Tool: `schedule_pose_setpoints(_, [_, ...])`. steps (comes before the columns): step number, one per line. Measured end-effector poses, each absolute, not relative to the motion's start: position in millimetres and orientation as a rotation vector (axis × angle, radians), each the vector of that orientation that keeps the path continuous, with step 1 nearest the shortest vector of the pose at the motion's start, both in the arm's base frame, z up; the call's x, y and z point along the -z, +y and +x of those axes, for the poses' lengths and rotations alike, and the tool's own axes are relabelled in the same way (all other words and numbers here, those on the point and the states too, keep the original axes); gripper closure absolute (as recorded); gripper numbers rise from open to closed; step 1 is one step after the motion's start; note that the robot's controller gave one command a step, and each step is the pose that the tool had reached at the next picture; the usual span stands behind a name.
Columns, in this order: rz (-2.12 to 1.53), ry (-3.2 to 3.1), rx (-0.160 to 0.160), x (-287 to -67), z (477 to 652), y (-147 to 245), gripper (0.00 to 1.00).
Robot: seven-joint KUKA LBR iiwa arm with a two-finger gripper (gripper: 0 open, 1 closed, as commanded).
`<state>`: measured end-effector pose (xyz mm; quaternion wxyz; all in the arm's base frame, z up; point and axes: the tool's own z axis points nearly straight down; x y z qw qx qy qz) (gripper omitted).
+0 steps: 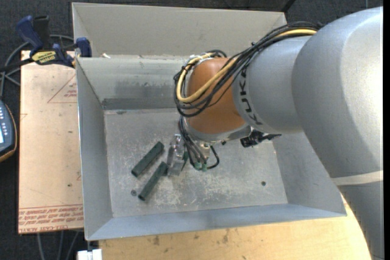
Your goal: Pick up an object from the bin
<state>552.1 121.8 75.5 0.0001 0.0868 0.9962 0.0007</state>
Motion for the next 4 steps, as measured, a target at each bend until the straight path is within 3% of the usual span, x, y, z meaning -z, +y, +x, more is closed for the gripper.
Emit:
schedule_pose_setpoints(1, [0.283, 3.122, -0.006, -134.0, 548.5, 130.2, 1.0])
schedule_pose_setpoints(2, [0.287, 3.127, -0.003, -130.8, 547.4, 129.2, 0.0])
schedule_pose_setpoints(3, [-0.776, 3.043, -0.004, -68.8, 557.2, 194.4, 0.0])
schedule_pose_setpoints(4, [-0.771, 3.043, -0.004, -70.5, 558.2, 193.4, 1.0])
